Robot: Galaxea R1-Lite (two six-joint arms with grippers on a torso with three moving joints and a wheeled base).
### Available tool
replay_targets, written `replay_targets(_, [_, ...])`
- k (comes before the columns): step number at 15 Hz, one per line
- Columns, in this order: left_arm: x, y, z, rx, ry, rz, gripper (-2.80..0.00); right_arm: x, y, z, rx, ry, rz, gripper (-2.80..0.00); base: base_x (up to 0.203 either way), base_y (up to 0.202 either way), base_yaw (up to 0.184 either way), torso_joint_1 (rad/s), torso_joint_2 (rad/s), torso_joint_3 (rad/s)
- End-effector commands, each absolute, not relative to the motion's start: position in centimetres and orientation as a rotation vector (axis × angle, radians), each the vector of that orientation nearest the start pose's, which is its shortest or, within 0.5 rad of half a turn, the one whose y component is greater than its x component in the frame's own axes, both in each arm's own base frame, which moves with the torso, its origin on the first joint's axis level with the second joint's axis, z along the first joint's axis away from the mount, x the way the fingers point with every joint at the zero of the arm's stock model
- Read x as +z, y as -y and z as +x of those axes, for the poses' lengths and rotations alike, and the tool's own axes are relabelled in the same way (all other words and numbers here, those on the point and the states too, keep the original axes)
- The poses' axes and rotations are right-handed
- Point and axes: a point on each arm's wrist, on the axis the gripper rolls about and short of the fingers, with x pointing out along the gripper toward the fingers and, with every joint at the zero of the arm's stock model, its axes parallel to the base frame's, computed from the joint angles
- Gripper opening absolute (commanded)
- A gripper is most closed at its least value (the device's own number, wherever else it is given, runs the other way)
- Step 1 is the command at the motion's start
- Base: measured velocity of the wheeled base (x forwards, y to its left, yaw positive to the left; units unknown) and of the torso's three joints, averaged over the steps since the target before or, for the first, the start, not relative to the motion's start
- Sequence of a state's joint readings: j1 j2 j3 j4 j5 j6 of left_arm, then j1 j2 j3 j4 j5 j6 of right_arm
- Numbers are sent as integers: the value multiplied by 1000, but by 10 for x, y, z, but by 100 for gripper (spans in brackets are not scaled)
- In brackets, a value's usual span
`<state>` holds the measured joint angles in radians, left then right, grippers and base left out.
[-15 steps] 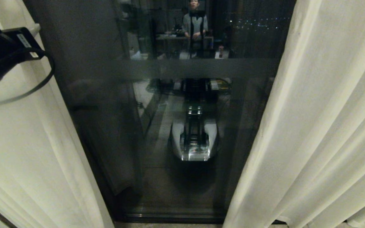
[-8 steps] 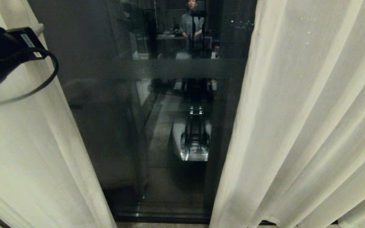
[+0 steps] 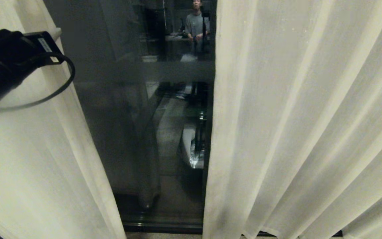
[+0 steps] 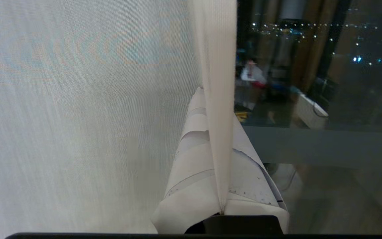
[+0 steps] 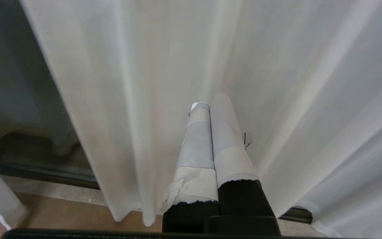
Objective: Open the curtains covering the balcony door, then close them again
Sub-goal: Close the inner curtains on both sides
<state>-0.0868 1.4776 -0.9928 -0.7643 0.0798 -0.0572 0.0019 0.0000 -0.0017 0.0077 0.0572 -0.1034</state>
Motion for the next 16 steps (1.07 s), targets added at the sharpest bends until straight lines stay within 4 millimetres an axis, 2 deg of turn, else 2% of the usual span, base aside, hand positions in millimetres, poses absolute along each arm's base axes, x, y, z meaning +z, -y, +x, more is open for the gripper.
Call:
replay_targets(1, [313,25,266,-25,282,-84,-280,75,-1,-23,62,-4,-104,-280,0,-190,0,2,7,2])
replay_targets(16, [318,31,266,-44,298,-89,-280,75,-1,-23,60,-5,-104,-280,0,-190,3,2,2,3])
